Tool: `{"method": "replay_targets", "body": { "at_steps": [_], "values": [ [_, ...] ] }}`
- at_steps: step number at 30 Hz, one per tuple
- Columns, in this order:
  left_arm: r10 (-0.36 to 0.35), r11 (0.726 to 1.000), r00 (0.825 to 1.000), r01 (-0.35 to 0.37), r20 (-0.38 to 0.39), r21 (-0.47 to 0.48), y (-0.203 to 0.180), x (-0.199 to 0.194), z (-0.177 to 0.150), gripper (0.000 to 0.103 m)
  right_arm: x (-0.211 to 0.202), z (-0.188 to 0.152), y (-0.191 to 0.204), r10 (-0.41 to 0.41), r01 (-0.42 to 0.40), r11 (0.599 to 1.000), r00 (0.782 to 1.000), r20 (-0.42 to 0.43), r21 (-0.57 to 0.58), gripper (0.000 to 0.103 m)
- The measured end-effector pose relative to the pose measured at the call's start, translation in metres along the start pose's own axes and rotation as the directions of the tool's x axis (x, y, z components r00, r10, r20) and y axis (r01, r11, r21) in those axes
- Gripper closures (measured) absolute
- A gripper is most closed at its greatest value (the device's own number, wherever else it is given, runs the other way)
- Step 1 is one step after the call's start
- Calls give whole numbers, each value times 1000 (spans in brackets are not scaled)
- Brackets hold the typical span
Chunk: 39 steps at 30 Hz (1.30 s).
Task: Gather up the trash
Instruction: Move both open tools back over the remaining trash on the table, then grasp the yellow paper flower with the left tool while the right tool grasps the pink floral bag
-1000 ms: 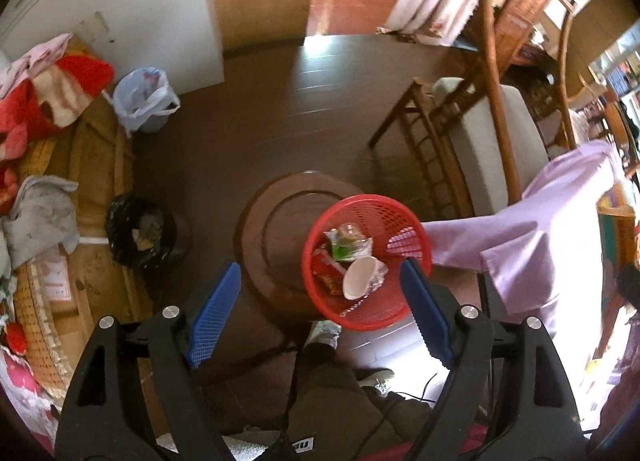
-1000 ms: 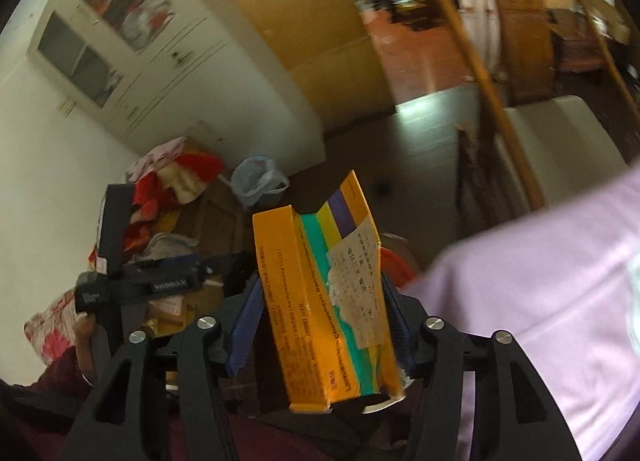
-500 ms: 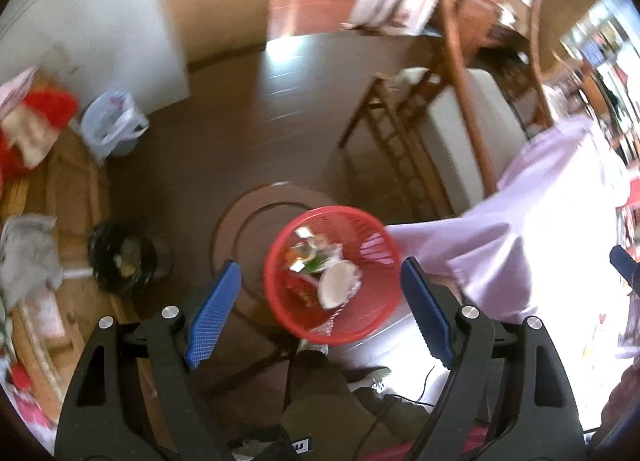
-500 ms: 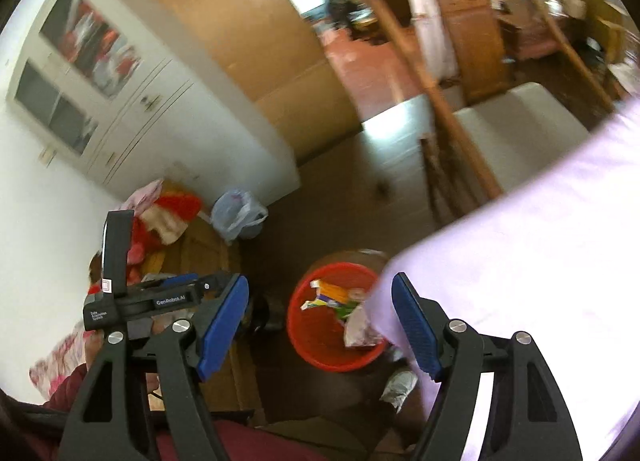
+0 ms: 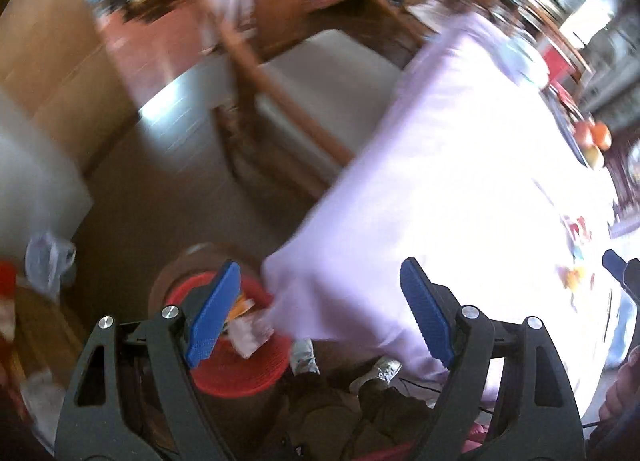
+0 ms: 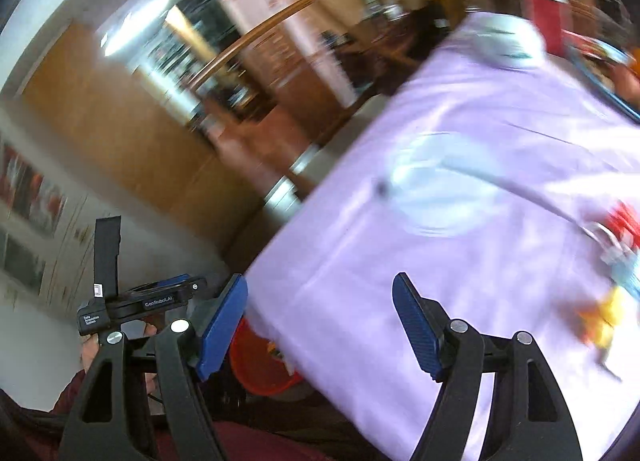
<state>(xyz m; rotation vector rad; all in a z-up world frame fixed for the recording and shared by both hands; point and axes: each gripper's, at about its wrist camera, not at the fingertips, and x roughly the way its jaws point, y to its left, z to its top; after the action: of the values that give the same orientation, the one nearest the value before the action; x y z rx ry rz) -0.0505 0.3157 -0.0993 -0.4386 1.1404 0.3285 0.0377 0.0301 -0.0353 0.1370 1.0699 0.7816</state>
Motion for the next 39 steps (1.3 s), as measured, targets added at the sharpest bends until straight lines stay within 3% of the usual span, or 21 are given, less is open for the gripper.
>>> {"method": "replay_targets", "body": {
  "at_steps": [5,11,15,24,32,36,39],
  "values": [
    [-51,985,999,54,-19,166,-73,15,13,21,-47,-24,-63,-93,79,986,992,89,149,29],
    [-97,933,993,114,-66,342,-160,33,6,21,-93,-66,-126,-181,126,935,974,140,332,28],
    [-112,901,989,143,-99,409,-209,41,-5,21,-118,-87,-164,-226,149,903,962,151,402,28],
    [-131,820,977,202,-167,535,-308,64,-31,21,-166,-120,-214,-307,190,848,937,167,494,28],
    [-135,742,968,240,-211,626,-389,92,-51,21,-212,-151,-256,-400,237,782,900,173,576,28],
    [-127,730,965,247,-228,638,-413,109,-60,21,-224,-159,-269,-430,265,763,889,157,590,28],
    [-106,738,969,227,-223,635,-420,121,-63,22,-228,-162,-276,-437,276,753,888,141,597,28]
  ]
}}
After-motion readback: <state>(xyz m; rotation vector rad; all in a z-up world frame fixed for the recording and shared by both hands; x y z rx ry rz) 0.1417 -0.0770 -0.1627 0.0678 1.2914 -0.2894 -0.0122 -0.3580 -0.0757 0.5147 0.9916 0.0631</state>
